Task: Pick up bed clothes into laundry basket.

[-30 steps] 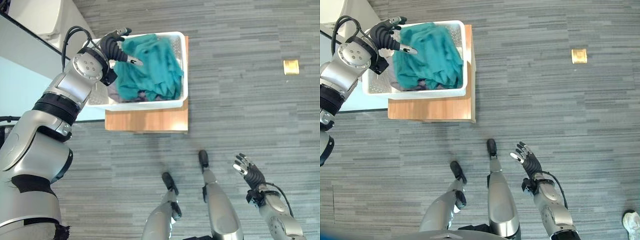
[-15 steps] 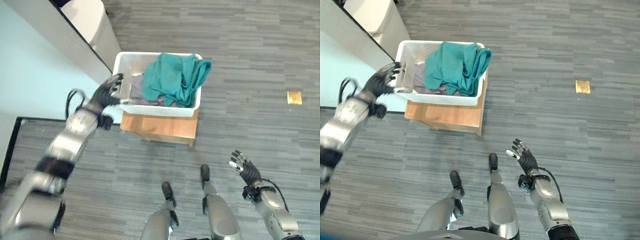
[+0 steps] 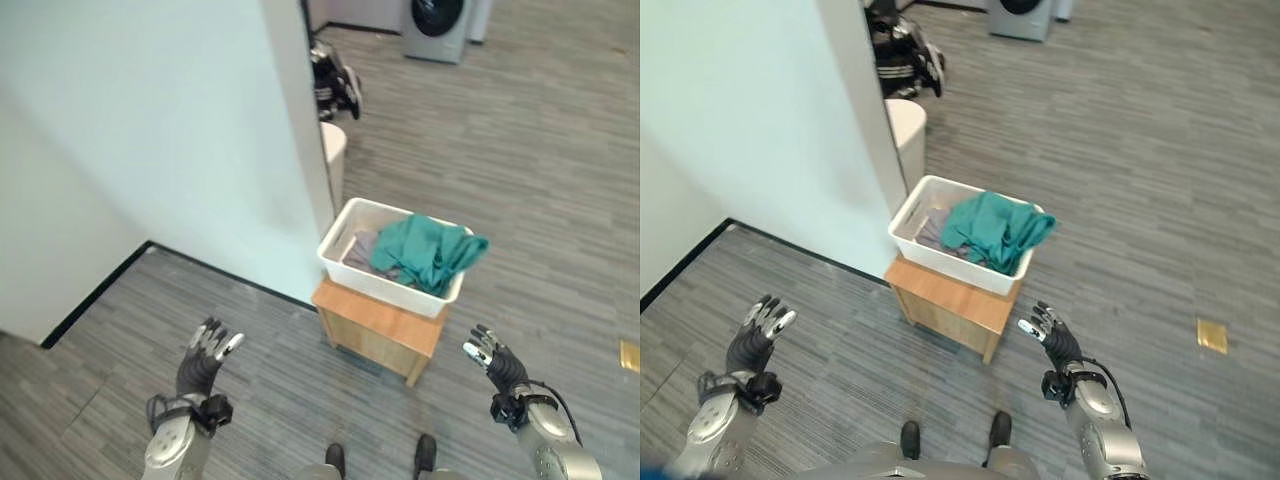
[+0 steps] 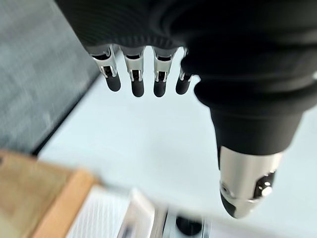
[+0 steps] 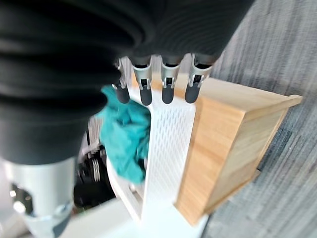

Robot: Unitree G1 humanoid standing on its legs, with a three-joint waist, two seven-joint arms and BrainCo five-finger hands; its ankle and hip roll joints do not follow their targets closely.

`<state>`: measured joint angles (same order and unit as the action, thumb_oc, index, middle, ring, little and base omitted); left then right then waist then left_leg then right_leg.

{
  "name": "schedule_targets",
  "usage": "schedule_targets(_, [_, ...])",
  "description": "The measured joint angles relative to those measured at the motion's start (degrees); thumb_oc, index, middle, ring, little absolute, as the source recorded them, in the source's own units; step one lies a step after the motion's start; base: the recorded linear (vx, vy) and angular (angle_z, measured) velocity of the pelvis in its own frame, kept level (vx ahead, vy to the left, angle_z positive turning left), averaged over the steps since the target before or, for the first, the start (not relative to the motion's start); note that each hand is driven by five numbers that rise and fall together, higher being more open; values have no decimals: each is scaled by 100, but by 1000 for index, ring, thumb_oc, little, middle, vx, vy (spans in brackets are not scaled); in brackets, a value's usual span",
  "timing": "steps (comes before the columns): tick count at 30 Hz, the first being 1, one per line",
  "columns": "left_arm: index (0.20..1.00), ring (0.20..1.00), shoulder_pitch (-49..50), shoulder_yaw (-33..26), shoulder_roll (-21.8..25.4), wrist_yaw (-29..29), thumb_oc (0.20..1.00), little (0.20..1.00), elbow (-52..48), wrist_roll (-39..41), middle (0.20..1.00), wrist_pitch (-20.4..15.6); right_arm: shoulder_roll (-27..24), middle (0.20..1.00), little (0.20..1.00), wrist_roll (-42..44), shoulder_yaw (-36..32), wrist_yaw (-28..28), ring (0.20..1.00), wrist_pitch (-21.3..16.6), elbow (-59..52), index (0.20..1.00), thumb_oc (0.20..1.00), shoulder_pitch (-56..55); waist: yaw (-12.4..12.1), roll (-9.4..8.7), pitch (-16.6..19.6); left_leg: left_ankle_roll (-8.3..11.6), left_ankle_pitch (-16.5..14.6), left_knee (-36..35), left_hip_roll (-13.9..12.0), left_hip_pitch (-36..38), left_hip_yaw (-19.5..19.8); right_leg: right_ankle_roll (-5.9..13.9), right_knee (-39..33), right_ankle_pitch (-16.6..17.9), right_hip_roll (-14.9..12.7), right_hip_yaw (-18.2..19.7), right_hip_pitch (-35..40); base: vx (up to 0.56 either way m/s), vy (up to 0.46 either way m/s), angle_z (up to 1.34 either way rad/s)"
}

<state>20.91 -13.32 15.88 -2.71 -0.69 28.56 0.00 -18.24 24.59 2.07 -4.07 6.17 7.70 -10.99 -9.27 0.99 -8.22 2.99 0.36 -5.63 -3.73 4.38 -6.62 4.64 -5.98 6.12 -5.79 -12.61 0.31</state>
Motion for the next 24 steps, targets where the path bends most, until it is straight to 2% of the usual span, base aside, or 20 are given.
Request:
schedule_targets(3, [1000,1000,80,-257,-189,-44,1000,1000,61,1,1000,-1,61,1000,1000,-19,-155,-20,1000,11,16,1000,1000,-23,-266,-9,39,-60,12,0,129,-15,388,114,260,-182,-174,-324,97,23,164,63])
schedule_targets(5, [1000,1000,59,-294,-220,-113,1000,1000,239,-9,1000,2,88,1000,1000,-22,-256,-6,1000,13,142,1000,1000,-7,-447,7,45,-304,-73,61,396,-33,764,304,1173,-573,-549,-556,-138,73,247,111])
schedule_targets(6, [1000,1000,18,-295,-317,-201,1000,1000,418,-94,1000,17,57,1000,1000,-94,-307,10,1000,28,273,1000,1000,-71,-465,159,-8,-488,-148,347,609,-52,1290,446,3099,-615,-1057,-392,-717,36,163,153])
schedule_targets(7, [1000,1000,8,-347,-290,-235,1000,1000,345,-264,1000,11,148,1000,1000,-123,-319,13,1000,51,269,1000,1000,-114,-468,154,-28,-645,-243,524,771,-104,1543,344,3809,-497,-1262,-98,-1050,40,33,157])
schedule_targets(8, [1000,1000,3,-383,-242,-274,1000,1000,274,-344,1000,0,193,1000,1000,-144,-320,9,1000,59,243,1000,1000,-126,-484,20,-85,-720,-216,677,888,-171,1607,226,4244,-315,-1368,102,-1286,34,-113,103])
schedule_targets(9, [1000,1000,-13,-399,-170,-352,1000,1000,255,-504,1000,-27,211,1000,1000,-166,-300,10,1000,89,256,1000,1000,-123,-546,114,-131,-748,-211,924,977,-244,1876,107,4960,-253,-1306,604,-1597,221,-273,111])
schedule_targets(10, [1000,1000,-23,-409,-116,-385,1000,1000,293,-512,1000,-34,220,1000,1000,-194,-256,16,1000,101,279,1000,1000,-114,-539,130,-136,-782,-268,1073,997,-416,2096,141,5126,-535,-895,1223,-1735,163,-216,126])
schedule_targets(11, [1000,1000,-33,-432,-79,-390,1000,1000,267,-510,1000,-31,224,1000,1000,-203,-255,31,1000,105,267,1000,1000,-96,-483,57,-151,-752,-103,1121,1030,-458,2209,157,5028,-701,-619,1390,-1755,345,-299,232])
schedule_targets(12, [1000,1000,-222,-310,-31,-426,1000,1000,176,-504,1000,-47,243,1000,1000,-202,-265,154,1000,49,108,1000,1000,-151,-165,160,-279,-579,-174,1374,1005,-817,3116,272,3709,-1572,603,2537,-1383,242,-156,252])
schedule_targets(13, [1000,1000,-493,-167,0,-379,1000,1000,313,-493,1000,-104,221,1000,1000,-189,-275,169,1000,64,161,1000,1000,-213,-108,5,-423,-477,-150,1185,1103,-785,3314,151,3010,-1664,922,2923,-1339,284,-235,270])
schedule_targets(14, [1000,1000,-715,13,-14,-372,1000,1000,665,-491,1000,-104,189,1000,1000,-185,-323,210,1000,68,251,1000,1000,-243,-59,-11,-459,-402,-99,1178,1205,-792,3615,36,2480,-1702,1258,3559,-1212,158,-301,209])
schedule_targets(15, [1000,1000,-969,343,5,-369,1000,1000,1061,-464,1000,-67,195,1000,1000,-162,-439,267,1000,10,247,1000,1000,-410,120,53,-474,-283,-23,1229,1377,-824,4280,-28,2067,-1738,1644,4236,-1054,84,-308,258])
schedule_targets(16, [1000,1000,-1099,657,48,-335,1000,1000,1177,-457,1000,-31,193,1000,1000,-140,-456,326,1000,-54,243,1000,1000,-615,251,-64,-472,-351,-68,1065,1472,-830,4556,-44,1768,-1733,1745,4472,-995,118,-379,288])
schedule_targets(17, [1000,1000,-1133,832,33,-289,1000,1000,1062,-454,1000,-38,194,1000,1000,-140,-449,370,1000,-42,286,1000,1000,-783,258,-255,-568,-358,-73,736,1485,-709,4506,-143,1785,-1686,1676,3908,-1019,91,-337,258])
schedule_targets(18, [1000,1000,-1085,862,-113,-268,1000,1000,961,-444,1000,-32,142,1000,1000,-143,-441,386,1000,-29,370,1000,1000,-785,280,-339,-591,-426,11,611,1462,-561,4533,-463,1840,-1510,1497,3449,-987,78,-249,201])
schedule_targets(19, [1000,1000,-902,849,-336,-257,1000,1000,832,-424,1000,-40,52,1000,1000,-140,-439,390,1000,-21,515,1000,1000,-704,275,-344,-620,-479,45,527,1407,-474,4431,-564,1869,-1329,1311,2889,-918,54,-335,153])
schedule_targets(21, [1000,1000,-521,831,-401,-244,1000,1000,664,-397,1000,-47,-2,1000,1000,-137,-490,371,1000,-54,510,1000,1000,-593,241,-466,-630,-431,12,624,1457,-428,4271,-461,1792,-1032,1032,2542,-813,-10,-429,156])
schedule_targets(22, [1000,1000,-375,646,-687,-266,1000,1000,635,-300,1000,-33,-75,1000,1000,-89,-453,420,1000,-65,199,1000,1000,-586,314,-533,-659,-844,-524,445,994,-830,3022,-699,1500,-817,890,1582,-478,-119,-381,284])
schedule_targets(23, [1000,1000,-613,712,-744,-260,1000,1000,784,-176,1000,-23,-133,1000,1000,-86,-522,429,1000,-115,-180,1000,1000,-873,523,-596,-593,-984,-684,340,807,-939,2104,-758,1028,-654,618,933,-365,-151,-317,328])
schedule_targets(24, [1000,1000,-716,752,-767,-213,1000,1000,819,-167,1000,-4,-178,1000,1000,-83,-603,383,1000,-117,-195,1000,1000,-795,477,-742,-720,-720,-615,784,744,-1076,1478,-849,920,-599,483,662,-329,-156,-250,228])
